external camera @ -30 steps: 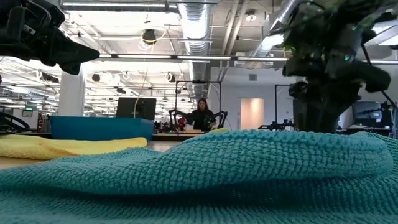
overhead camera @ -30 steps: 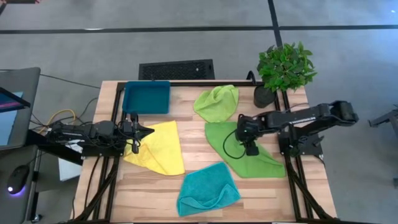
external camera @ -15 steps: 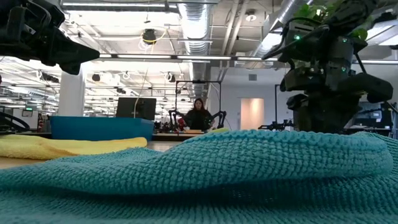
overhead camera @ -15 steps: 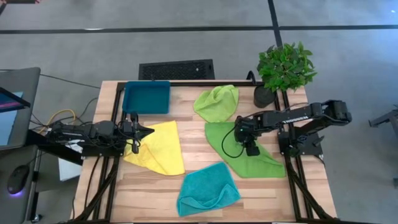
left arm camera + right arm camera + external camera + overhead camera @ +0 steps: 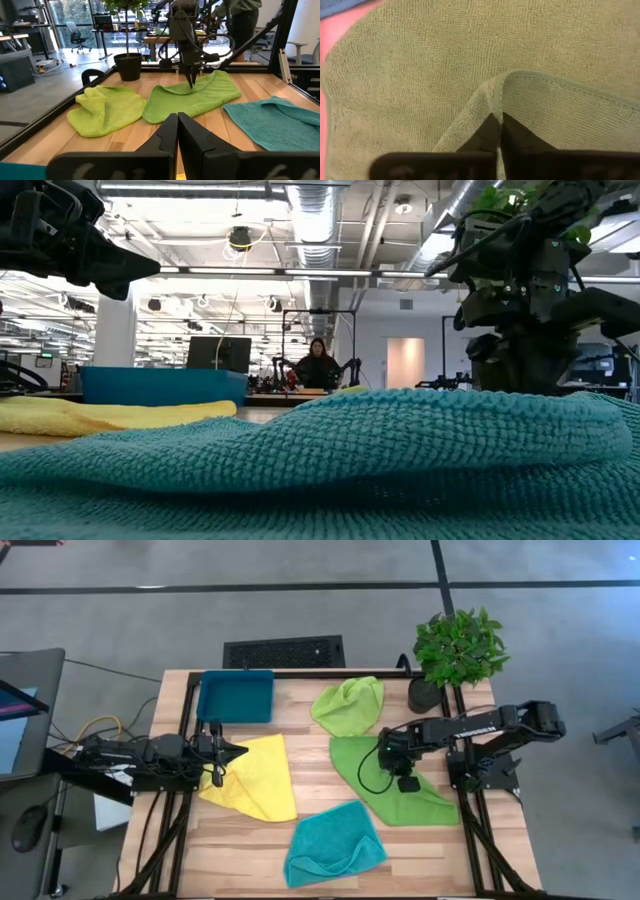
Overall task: Fold microfiber towels
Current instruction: Fold the green towel
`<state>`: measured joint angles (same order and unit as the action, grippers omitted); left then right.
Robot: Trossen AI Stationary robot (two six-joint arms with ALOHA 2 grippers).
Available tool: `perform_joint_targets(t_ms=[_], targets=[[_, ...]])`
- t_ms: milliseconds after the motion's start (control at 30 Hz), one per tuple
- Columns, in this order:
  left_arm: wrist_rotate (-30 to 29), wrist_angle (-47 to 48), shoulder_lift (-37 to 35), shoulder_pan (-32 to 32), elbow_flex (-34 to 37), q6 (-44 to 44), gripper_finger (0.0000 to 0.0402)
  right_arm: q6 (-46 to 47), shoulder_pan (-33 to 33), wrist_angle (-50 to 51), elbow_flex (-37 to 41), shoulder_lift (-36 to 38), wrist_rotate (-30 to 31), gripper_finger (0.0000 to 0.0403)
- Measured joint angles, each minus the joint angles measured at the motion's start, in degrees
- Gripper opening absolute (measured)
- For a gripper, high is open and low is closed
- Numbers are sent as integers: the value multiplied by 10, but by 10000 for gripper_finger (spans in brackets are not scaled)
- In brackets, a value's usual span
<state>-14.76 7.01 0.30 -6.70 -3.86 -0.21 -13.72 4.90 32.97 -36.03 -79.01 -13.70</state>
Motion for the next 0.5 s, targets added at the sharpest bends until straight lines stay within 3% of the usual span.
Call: perform_joint_targets(t_ms=[500], targets=[[0, 0, 0, 0, 0, 0, 0, 34, 0, 48, -74, 58, 12, 7]])
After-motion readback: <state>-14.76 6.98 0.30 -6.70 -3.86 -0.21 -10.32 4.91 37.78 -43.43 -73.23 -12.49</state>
